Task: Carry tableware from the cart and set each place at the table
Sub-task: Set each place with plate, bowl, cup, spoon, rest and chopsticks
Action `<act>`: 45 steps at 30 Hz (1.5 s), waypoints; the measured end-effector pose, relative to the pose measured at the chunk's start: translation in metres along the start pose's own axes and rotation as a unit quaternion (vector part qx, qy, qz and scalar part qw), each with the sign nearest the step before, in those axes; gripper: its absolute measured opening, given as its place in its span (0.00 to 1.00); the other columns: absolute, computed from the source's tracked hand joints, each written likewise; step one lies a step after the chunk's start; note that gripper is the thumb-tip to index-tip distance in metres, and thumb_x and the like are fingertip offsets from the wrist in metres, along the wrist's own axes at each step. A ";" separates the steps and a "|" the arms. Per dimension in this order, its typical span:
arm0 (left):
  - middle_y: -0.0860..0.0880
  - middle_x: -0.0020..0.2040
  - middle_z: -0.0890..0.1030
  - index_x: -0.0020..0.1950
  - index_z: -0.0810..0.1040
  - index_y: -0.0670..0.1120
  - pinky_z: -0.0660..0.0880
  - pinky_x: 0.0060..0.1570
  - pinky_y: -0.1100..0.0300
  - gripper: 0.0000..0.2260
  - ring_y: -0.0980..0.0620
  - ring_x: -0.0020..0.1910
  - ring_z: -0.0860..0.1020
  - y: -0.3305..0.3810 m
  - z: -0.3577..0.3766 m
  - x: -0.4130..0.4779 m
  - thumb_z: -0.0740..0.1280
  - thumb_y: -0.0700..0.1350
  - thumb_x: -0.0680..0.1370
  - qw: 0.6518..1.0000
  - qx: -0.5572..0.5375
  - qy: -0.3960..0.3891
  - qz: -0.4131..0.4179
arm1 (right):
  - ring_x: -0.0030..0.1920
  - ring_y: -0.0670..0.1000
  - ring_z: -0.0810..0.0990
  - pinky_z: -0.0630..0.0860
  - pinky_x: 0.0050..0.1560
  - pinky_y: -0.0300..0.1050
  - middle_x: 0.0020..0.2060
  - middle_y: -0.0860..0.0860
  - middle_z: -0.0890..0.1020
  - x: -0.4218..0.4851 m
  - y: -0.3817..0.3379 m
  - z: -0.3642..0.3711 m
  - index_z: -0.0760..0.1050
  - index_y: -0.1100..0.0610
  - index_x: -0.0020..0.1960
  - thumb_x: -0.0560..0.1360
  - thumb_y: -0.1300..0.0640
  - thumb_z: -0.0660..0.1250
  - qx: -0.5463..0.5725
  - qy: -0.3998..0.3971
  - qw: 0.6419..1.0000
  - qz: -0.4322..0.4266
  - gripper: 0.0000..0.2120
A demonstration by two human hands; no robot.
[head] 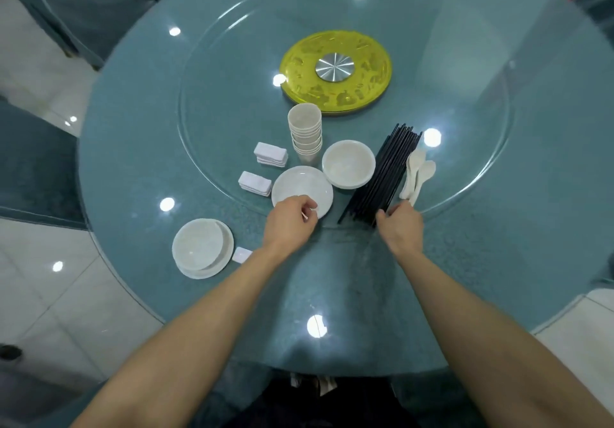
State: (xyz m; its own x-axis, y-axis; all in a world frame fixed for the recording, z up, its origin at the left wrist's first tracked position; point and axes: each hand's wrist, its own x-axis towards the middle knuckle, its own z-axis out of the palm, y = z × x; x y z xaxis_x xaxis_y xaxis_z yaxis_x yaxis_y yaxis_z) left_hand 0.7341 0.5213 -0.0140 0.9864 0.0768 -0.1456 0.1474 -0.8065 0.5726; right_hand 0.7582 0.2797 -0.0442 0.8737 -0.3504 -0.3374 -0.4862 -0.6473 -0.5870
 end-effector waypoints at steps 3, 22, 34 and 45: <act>0.56 0.45 0.84 0.54 0.85 0.54 0.80 0.47 0.55 0.08 0.54 0.42 0.81 0.002 -0.001 0.005 0.68 0.48 0.78 1.000 0.004 -0.004 -0.005 | 0.36 0.61 0.83 0.76 0.32 0.49 0.31 0.57 0.80 0.004 0.002 -0.002 0.76 0.63 0.38 0.73 0.50 0.71 -0.008 -0.014 1.000 -0.003 0.16; 0.56 0.44 0.84 0.55 0.85 0.53 0.80 0.47 0.56 0.08 0.54 0.42 0.81 0.011 -0.002 0.017 0.68 0.48 0.79 1.000 0.017 -0.014 0.016 | 0.33 0.52 0.87 0.86 0.47 0.54 0.24 0.53 0.83 -0.005 0.004 0.001 0.81 0.59 0.33 0.75 0.58 0.72 0.115 -0.062 0.986 0.101 0.12; 0.54 0.41 0.87 0.52 0.87 0.53 0.80 0.48 0.59 0.04 0.57 0.40 0.83 0.022 -0.001 0.013 0.73 0.48 0.80 0.985 -0.150 -0.078 0.032 | 0.36 0.51 0.87 0.86 0.46 0.57 0.31 0.44 0.85 -0.018 -0.011 0.004 0.82 0.49 0.39 0.67 0.43 0.72 0.231 0.014 0.970 0.068 0.10; 0.48 0.56 0.88 0.65 0.84 0.43 0.82 0.52 0.56 0.11 0.54 0.54 0.86 0.060 -0.026 0.027 0.68 0.46 0.85 0.897 -0.424 -0.114 -0.056 | 0.35 0.54 0.83 0.84 0.36 0.52 0.38 0.58 0.86 -0.075 -0.038 -0.006 0.83 0.59 0.49 0.76 0.63 0.77 0.339 -0.102 0.931 -0.092 0.04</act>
State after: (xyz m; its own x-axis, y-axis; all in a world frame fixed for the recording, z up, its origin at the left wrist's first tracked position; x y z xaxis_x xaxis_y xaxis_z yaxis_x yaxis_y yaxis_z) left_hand 0.7713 0.4900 0.0372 0.9354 -0.0694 -0.3467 0.3431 -0.0587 0.9375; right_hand 0.7116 0.3264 0.0084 0.9563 -0.0958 -0.2761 -0.2842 -0.0839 -0.9551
